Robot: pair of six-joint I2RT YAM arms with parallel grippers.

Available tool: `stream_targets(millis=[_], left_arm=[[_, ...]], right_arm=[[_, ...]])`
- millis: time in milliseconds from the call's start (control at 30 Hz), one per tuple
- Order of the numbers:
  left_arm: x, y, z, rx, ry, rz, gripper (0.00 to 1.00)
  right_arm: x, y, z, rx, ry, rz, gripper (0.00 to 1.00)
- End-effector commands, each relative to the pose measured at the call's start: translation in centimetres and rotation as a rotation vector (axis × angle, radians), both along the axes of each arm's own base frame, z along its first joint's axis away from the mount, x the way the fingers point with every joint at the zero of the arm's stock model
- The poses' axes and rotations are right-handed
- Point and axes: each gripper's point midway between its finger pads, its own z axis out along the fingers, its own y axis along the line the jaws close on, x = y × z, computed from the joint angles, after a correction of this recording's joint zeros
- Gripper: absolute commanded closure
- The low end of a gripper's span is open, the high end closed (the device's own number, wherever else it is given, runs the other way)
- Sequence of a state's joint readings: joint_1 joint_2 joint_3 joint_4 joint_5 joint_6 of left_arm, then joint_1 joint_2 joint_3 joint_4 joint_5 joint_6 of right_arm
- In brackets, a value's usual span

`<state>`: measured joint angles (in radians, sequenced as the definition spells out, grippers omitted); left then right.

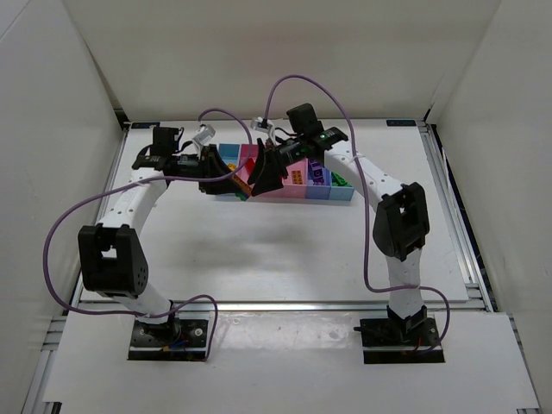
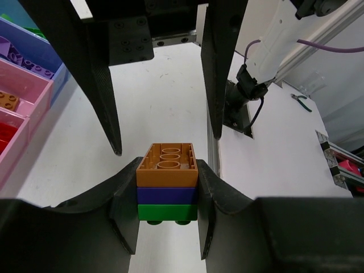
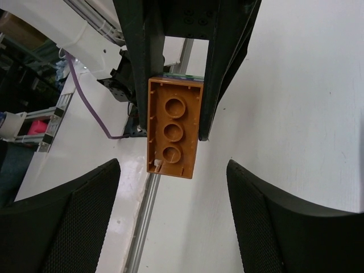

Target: Sort the legos into containers by color

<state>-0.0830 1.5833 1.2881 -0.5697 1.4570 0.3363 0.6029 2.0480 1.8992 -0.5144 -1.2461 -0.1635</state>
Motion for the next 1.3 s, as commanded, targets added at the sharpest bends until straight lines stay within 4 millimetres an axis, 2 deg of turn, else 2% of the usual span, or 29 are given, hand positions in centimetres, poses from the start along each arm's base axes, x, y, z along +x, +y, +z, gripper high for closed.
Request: stream_targets(millis=[0,333,467,567,600,667,700,833,933,1267], left_arm=[[-1.4,-0.5,3.1,-0.110,-0.054,-0.113,0.78],[-1.3,-0.8,2.9,-0.106,-0.051,-0.117,0.78],[-1.3,-0.8,2.8,-0.103,-0.048,-0.116,0.78],[-1.4,-0.9,2.8,-0.100,-0.048,-0.118,0.78],[-1.5,-1.0,2.6,-0.098,-0.044,-0.117,0.78],[-1.5,-1.0,2.5,-0.097,-0.040,-0.116,0.78],[-1.6,-1.0,2.6,-0.096,-0.044,-0.117,0.78],[-2.1,-1.1,2.0,-0.091,-0.029,-0.118,0.78],[-2.6,-1.2,1.6,-0.083,-0.016,-0.117,0.78],[-4.0,-1.3,0.4,-0.072,0.019,-0.115,0.78]], right_arm=[[0.1,1.0,1.5,0.036,-0.040,0.015,0.23],[-0.3,1.4,0.9,0.026,-0.030,0.022,0.29],[-0.1,1.5,0.9,0.021,-0.022,0.017,0.38],[0.1,1.6,0.8,0.018,-0.016,0.008,0.52],[0.1,1.7,0.8,0.017,-0.011,0.007,0.60],[0.1,1.8,0.8,0.018,-0.009,0.010,0.68],[0.2,1.7,0.7,0.015,-0.010,0.002,0.77],[0.4,1.6,0.7,0.010,-0.017,-0.012,0.96],[0.5,1.4,0.9,0.010,-0.021,-0.021,1.00],[2.7,-0.6,2.1,0.025,-0.042,-0.100,1.00]])
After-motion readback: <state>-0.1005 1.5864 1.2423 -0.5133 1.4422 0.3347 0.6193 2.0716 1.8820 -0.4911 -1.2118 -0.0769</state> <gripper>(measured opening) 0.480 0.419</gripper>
